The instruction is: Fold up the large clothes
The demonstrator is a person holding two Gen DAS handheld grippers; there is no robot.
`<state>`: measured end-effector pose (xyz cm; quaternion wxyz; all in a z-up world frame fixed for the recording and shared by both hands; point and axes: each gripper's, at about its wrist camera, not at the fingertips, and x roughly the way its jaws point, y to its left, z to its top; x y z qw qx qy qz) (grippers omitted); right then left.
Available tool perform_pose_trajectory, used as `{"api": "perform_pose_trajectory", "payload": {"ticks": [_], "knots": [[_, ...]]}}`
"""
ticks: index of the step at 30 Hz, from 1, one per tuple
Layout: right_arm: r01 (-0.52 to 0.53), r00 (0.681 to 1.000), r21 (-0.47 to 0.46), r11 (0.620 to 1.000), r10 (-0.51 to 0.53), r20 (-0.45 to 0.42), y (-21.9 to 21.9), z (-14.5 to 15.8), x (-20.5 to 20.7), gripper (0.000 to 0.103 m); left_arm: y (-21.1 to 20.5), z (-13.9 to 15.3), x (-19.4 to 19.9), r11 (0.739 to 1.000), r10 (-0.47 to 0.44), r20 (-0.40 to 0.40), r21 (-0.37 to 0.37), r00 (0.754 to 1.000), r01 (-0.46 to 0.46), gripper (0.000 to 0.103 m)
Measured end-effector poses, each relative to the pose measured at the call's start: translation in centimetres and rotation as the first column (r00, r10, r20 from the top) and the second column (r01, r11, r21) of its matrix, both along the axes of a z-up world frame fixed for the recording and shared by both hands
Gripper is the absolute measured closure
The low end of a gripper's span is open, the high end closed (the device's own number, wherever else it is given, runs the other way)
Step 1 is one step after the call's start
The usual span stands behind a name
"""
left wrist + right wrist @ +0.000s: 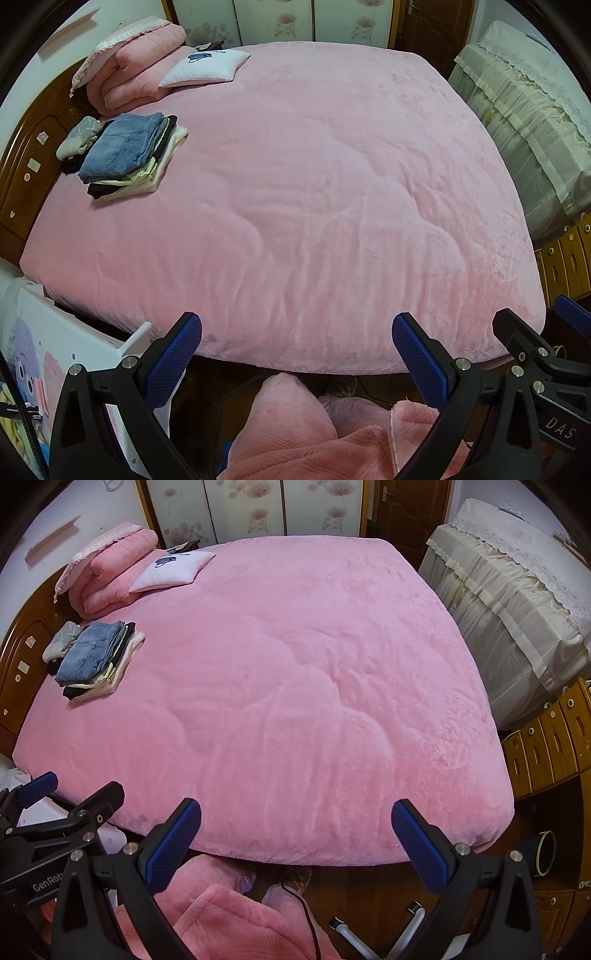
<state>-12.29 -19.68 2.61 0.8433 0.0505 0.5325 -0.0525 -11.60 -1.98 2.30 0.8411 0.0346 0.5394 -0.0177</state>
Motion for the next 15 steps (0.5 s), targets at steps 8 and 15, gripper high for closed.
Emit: {"api": "perform_pose_trajectory", "payload": {"ticks": [8,15], "knots": [[0.001,1.0,-0.002,1.0,-0.001,0.0,0.14,-0.01,-0.01,0.0,0.17,0.14,0.07,1.0,0.003,0.005,0.003,1.0,-0.003,0.001],[0.0,1.0,-0.001,1.0,0.0,-0.003,0.09,-0.03,0.09,0.0,0.2,0.25,0.07,1.0,0.005,0.004,0.003,1.0,-0.005,0.001]]}}
